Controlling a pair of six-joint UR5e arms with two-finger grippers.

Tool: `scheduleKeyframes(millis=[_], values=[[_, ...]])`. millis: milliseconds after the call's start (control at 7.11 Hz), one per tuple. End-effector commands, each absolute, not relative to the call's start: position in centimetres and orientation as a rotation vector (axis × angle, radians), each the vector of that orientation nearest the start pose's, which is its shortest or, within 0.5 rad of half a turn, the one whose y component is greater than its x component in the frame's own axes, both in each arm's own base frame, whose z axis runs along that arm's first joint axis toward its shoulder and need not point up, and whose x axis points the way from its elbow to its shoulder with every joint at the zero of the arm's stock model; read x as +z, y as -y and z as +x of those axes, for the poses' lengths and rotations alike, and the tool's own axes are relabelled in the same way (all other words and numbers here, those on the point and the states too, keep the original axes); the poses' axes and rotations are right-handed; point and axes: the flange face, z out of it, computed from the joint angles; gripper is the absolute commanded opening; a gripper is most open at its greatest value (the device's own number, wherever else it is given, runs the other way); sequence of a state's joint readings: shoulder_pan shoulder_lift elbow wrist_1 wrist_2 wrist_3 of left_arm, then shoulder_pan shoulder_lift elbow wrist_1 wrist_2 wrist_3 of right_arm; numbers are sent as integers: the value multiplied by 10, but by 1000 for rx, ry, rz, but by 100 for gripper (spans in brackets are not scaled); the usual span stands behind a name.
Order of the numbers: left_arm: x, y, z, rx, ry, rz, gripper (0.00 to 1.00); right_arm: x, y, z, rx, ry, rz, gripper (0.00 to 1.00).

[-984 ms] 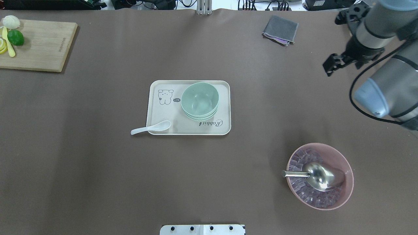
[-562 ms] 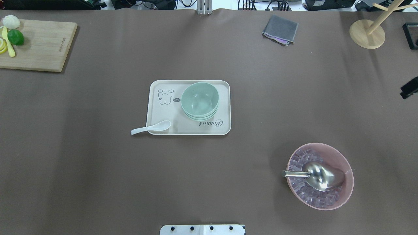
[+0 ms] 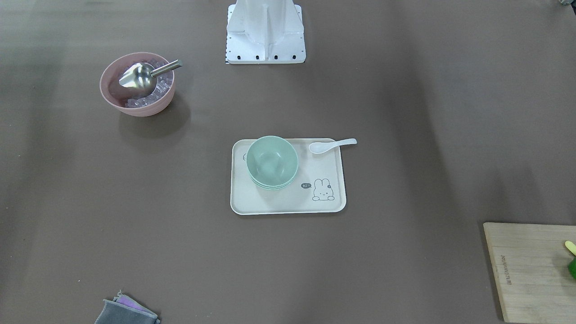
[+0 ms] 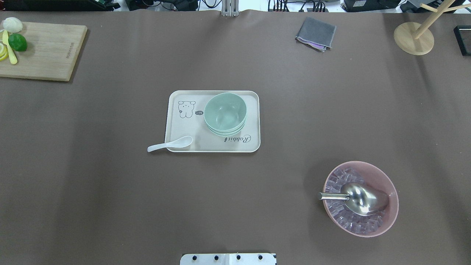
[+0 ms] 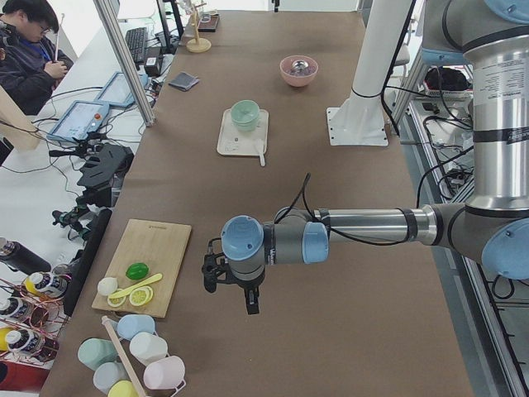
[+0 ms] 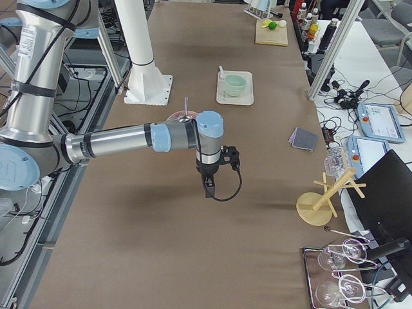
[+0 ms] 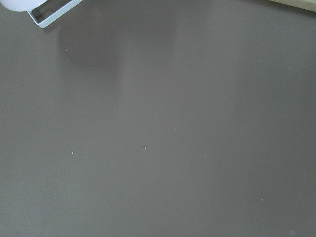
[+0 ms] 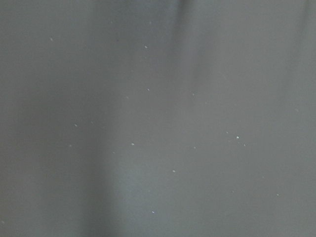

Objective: Stack green bowls together

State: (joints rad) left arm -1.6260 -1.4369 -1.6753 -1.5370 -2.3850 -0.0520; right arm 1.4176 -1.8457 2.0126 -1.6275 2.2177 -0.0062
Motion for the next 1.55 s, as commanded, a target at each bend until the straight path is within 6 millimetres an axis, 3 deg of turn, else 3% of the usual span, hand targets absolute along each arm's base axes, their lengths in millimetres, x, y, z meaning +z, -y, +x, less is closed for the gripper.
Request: scheduleKeyframes(millis=[0,141,562,703,984,1406], values=[[668,427,-85,-122,-815,-53,98,598,354,48,-112,652,42,100],[668,427,-85,-121,-815,-52,98,605,343,54,-89,653,28,100],[673,427,-84,-128,-816,-63,98,607,341,59,-73,651,27,100],[668,432,-85,-122,-817,-50,98,608,341,59,-73,651,25,100],[637,436,-85,-92,-816,12,98,610,341,59,-69,652,21,100],[638,434,-85,-77,-814,50,98,614,341,59,-66,652,12,100]])
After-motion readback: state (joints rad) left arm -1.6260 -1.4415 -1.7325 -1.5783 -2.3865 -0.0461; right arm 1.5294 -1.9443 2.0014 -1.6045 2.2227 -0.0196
